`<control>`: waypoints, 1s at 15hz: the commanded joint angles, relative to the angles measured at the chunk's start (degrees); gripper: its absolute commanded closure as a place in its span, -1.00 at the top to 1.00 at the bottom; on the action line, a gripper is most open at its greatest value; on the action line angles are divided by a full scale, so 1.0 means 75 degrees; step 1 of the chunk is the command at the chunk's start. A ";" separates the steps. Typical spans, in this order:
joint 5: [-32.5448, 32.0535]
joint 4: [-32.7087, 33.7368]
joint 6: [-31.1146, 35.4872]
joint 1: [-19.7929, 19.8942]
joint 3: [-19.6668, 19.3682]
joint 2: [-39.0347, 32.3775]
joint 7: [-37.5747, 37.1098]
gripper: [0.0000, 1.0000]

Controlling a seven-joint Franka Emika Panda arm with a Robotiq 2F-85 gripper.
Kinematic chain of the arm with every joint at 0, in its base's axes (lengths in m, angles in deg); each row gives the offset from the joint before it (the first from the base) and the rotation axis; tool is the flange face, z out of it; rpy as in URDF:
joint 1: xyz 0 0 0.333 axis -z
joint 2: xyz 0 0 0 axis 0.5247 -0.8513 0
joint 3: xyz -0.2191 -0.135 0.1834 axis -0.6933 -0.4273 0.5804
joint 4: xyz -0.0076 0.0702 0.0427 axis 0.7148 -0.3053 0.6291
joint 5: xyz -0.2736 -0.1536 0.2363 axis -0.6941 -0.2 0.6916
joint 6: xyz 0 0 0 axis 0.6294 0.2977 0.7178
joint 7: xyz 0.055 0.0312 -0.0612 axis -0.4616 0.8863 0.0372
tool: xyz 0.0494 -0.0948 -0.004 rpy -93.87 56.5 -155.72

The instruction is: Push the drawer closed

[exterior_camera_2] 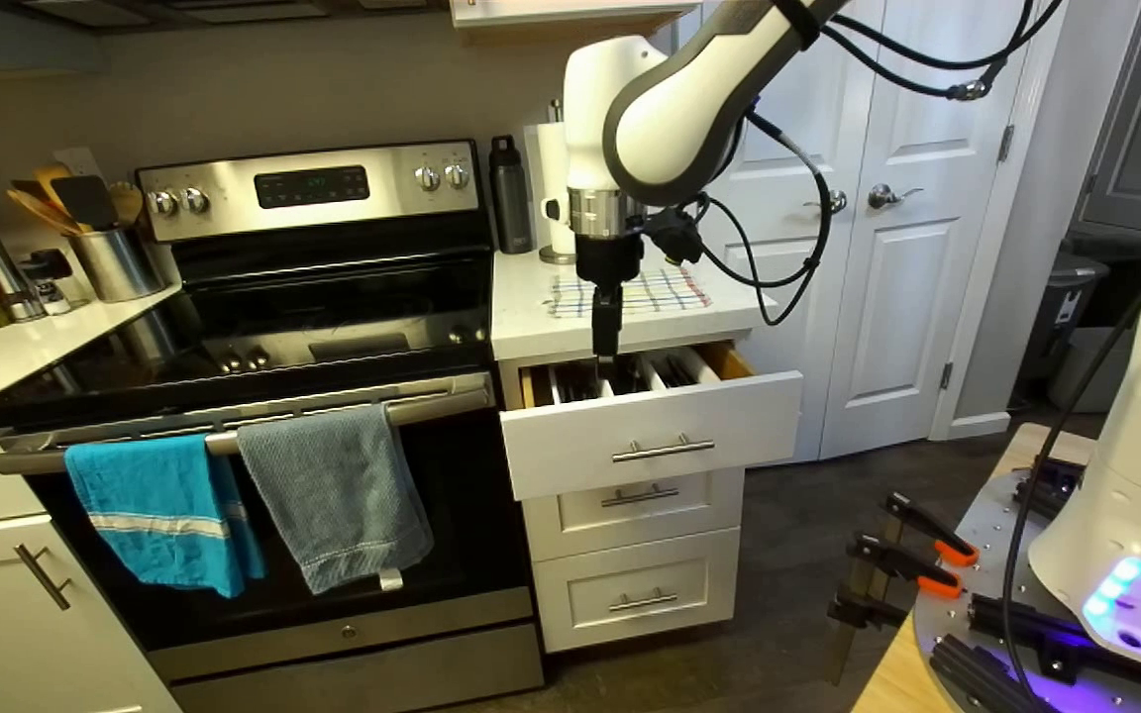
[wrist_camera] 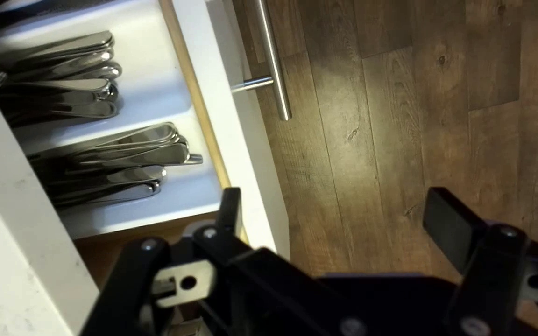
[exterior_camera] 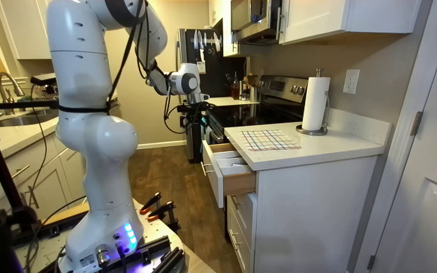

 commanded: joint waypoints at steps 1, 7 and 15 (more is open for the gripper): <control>0.0085 0.0083 -0.0047 0.0058 0.0256 -0.0497 0.0532 1.00; -0.0130 0.0116 0.0024 0.0133 0.0438 -0.1070 0.0651 1.00; -0.0838 0.0172 0.0047 0.0209 0.0320 -0.1369 0.0335 1.00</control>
